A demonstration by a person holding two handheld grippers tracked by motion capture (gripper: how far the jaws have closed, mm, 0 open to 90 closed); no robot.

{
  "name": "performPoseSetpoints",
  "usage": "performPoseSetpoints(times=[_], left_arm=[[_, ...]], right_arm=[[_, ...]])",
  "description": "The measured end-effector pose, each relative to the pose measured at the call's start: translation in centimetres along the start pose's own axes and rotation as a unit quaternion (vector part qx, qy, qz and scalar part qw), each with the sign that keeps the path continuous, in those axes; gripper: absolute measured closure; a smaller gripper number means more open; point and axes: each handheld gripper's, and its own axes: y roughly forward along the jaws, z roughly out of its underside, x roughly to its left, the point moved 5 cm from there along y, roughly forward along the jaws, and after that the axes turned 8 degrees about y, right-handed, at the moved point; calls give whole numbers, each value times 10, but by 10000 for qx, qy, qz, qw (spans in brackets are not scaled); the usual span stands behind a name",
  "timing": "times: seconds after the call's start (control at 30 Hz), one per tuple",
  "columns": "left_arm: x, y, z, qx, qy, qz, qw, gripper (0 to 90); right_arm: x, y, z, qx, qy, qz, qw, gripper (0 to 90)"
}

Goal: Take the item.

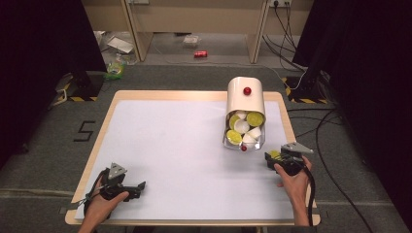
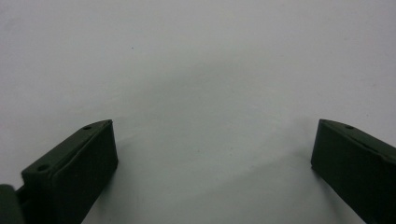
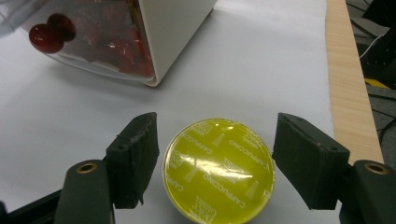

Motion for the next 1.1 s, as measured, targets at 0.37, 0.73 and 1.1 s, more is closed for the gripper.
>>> performPoseSetpoints(times=[0.37,0.73,1.1], left_arm=[[0,0,0,-2,-5,2,10000,0],[0,0,0,-6,-4,4,10000,0],[0,0,0,-9,-8,4,10000,0]], right_arm=[[0,-5,-5,-118,44,-41,9999,314],[3,-19,-16,-361,170,-141,9991,287],[2,-32,-23,-552,220,-142,9981,284]])
